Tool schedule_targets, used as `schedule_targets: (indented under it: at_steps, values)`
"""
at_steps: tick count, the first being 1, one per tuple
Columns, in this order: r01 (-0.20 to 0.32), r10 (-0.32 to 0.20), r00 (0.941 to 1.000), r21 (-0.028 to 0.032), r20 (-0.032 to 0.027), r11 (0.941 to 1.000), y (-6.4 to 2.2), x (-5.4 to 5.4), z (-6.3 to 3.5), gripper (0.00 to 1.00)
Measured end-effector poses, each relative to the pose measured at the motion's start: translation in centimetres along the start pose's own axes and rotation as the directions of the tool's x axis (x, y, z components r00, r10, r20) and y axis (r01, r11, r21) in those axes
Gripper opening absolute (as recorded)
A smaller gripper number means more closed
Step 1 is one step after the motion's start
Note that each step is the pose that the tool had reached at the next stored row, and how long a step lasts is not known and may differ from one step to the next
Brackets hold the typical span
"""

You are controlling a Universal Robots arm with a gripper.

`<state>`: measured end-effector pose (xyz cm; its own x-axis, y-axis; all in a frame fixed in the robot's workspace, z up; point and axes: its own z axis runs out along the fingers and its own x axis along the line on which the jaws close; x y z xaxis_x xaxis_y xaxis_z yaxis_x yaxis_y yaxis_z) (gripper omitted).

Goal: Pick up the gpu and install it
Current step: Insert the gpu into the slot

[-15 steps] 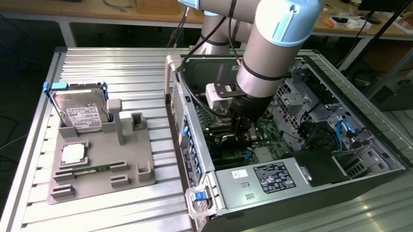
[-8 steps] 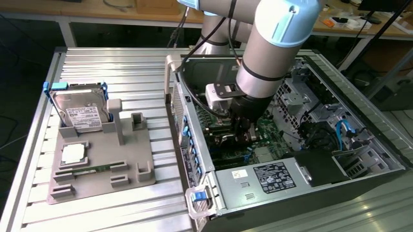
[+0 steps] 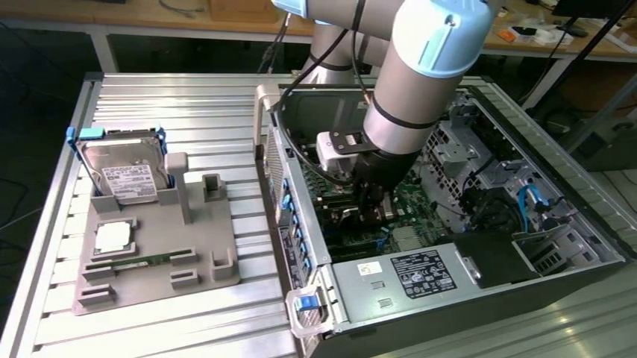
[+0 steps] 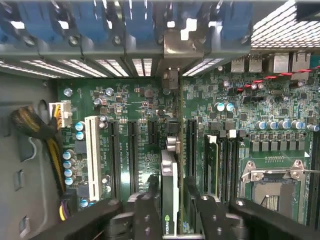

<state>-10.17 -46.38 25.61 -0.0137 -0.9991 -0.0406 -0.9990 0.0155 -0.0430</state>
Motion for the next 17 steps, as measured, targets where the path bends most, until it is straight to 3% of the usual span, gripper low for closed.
schedule_targets:
  at_steps: [4, 17]
  values:
    - [0.000, 0.000, 1.0000, 0.0003, 0.0002, 1.0000, -0.01, 0.0, -0.25, 0.34]
    - [0.000, 0.000, 1.0000, 0.0032, 0.0005, 1.0000, -0.12, -0.1, -2.70, 0.34]
